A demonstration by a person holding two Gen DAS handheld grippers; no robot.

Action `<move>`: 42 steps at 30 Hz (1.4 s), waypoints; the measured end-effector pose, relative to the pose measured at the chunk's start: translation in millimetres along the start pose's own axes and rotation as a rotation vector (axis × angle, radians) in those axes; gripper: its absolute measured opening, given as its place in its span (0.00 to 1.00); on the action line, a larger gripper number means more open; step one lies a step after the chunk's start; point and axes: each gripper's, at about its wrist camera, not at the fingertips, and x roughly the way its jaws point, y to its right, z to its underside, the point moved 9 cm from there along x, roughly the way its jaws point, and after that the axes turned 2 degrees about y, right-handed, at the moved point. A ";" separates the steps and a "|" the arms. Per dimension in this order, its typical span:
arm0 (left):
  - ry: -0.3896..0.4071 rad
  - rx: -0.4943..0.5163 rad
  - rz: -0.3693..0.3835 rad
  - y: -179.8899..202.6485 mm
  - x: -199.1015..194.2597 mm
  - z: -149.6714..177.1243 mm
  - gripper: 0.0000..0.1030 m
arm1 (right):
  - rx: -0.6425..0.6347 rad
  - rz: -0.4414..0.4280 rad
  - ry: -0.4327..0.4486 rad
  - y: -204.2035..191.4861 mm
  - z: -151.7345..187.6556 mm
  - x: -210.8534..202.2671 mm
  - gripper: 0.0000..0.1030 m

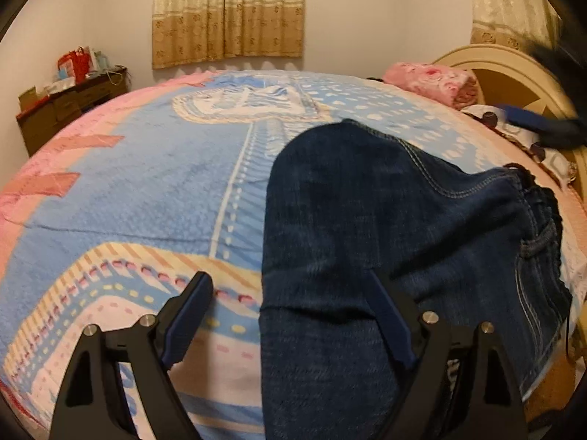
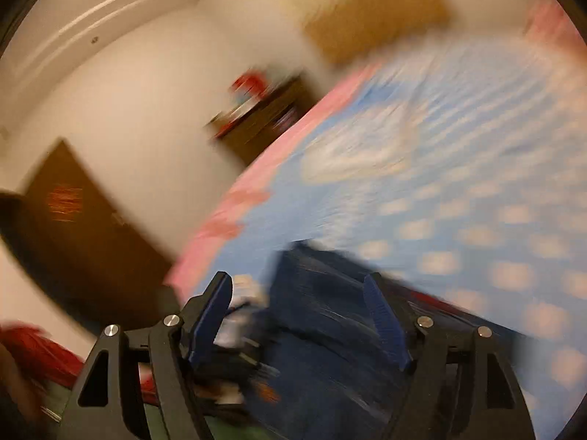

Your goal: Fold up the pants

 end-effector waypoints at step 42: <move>0.033 0.027 0.076 4.0 -6.1 8.1 0.87 | 0.633 -0.302 -0.143 78.9 -23.7 195.8 0.19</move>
